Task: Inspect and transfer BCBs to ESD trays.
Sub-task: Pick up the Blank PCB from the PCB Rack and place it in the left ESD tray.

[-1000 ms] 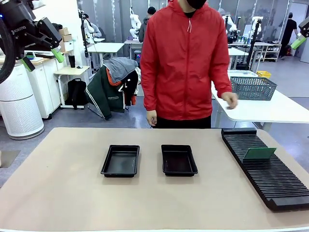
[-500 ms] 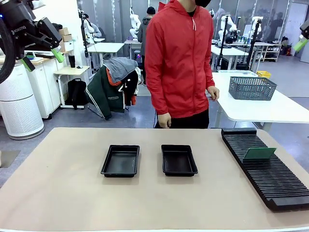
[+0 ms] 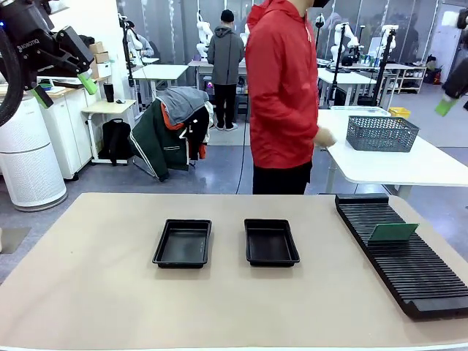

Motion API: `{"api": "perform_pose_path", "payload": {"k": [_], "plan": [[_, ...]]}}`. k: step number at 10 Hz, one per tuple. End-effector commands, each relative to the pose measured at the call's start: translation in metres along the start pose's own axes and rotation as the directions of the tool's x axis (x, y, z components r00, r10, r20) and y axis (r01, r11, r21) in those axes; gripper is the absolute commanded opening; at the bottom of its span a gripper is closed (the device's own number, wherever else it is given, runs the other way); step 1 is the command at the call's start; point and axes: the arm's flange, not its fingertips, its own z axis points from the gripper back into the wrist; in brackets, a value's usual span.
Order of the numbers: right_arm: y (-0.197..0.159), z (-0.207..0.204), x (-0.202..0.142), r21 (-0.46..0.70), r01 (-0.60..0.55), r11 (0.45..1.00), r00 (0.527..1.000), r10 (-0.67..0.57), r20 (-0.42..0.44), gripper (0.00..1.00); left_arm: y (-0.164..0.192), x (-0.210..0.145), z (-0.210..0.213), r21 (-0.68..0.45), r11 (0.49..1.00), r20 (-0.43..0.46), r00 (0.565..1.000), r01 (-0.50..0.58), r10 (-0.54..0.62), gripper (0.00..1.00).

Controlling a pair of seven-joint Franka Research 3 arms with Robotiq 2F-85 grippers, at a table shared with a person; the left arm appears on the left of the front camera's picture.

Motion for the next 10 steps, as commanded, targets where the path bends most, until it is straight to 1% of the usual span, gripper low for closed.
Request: {"api": "perform_pose_path", "payload": {"k": [1, 2, 3, 4, 6, 7, 8, 9, 10], "plan": [[-0.003, -0.034, -0.019, 0.002, -0.198, 0.98, 0.979, 0.198, 0.038, 1.0, 0.0, 0.0, 0.0, -0.005, 1.0, 0.001, 1.0, 0.0, 0.0, 1.0], [-0.004, -0.053, -0.019, 0.03, -0.268, 0.963, 0.963, 0.267, 0.026, 1.0, 0.0, 0.0, 0.0, -0.005, 1.0, 0.001, 1.0, 0.0, 0.0, 1.0], [-0.005, -0.072, -0.021, 0.046, -0.352, 0.935, 0.936, 0.352, 0.009, 1.0, 0.0, 0.0, 0.0, -0.005, 1.0, 0.001, 1.0, 0.0, 0.0, 1.0], [-0.007, -0.092, -0.025, 0.059, -0.434, 0.899, 0.9, 0.436, -0.022, 1.0, 0.0, 0.0, 0.0, -0.005, 1.0, 0.001, 1.0, 0.0, 0.0, 1.0], [-0.011, -0.122, -0.032, 0.103, -0.561, 0.821, 0.821, 0.568, -0.054, 1.0, 0.0, 0.0, 0.0, -0.005, 1.0, 0.001, 1.0, 0.0, 0.0, 1.0], [-0.014, -0.143, -0.037, 0.114, -0.647, 0.754, 0.749, 0.656, -0.09, 1.0, 0.0, 0.0, 0.0, -0.005, 1.0, 0.001, 1.0, 0.0, 0.0, 1.0], [-0.016, -0.151, -0.039, 0.113, -0.688, 0.717, 0.708, 0.697, -0.11, 1.0, 0.0, 0.0, 0.0, -0.005, 1.0, 0.001, 1.0, 0.0, 0.0, 1.0], [-0.019, -0.167, -0.043, 0.115, -0.751, 0.65, 0.64, 0.76, -0.113, 1.0, 0.0, 0.0, 0.0, -0.005, 1.0, 0.001, 1.0, 0.0, 0.0, 1.0], [-0.022, -0.183, -0.044, 0.127, -0.79, 0.599, 0.586, 0.8, -0.129, 1.0, 0.0, 0.0, 0.0, -0.005, 1.0, 0.001, 1.0, 0.0, 0.0, 1.0]]}}
